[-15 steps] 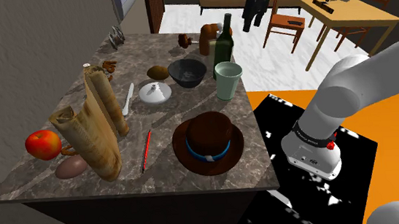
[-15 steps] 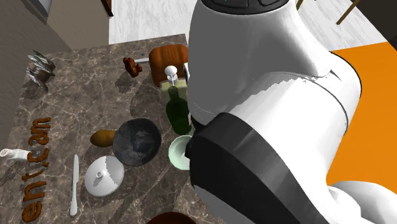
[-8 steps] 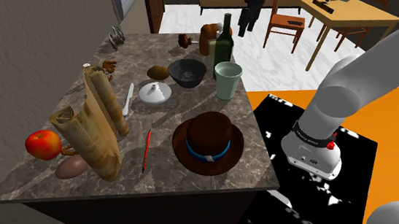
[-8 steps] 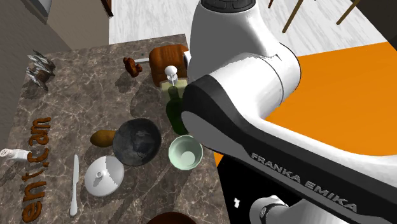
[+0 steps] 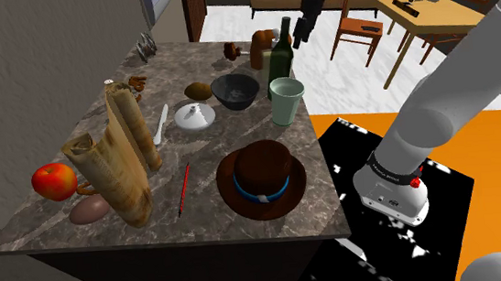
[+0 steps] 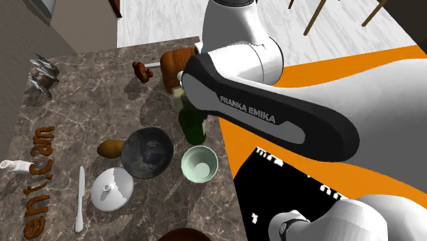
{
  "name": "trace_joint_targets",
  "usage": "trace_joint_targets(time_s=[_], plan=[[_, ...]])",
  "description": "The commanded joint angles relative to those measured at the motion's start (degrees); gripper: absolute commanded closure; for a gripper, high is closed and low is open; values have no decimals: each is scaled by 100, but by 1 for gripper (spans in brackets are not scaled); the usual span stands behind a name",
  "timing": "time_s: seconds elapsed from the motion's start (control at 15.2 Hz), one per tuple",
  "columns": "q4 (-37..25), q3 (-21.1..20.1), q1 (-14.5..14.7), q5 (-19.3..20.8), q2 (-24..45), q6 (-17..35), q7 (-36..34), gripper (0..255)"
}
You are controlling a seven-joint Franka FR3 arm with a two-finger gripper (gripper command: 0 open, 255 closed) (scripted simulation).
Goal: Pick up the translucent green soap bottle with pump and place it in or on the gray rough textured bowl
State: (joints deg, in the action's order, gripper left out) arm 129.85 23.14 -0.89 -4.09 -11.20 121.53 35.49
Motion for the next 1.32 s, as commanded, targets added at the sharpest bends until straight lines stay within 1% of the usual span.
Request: trace_joint_targets(time_s=[0.0, 0.26, 0.46, 0.59, 0.66, 1.12, 1.25], plan=[[-254, 173, 8, -249, 466, 196, 428, 0], [-884, 350, -63, -886, 1417, 410, 1232, 0], [-1455, 360, -228, -1392, 2145, 457, 1797, 0], [-1880, 309, -390, -1702, 2626, 443, 2127, 0], [-1983, 287, -436, -1766, 2734, 436, 2195, 0], [-1865, 163, -467, -2016, 3057, 833, 2350, 0], [-1858, 153, -470, -2038, 3085, 864, 2363, 0]])
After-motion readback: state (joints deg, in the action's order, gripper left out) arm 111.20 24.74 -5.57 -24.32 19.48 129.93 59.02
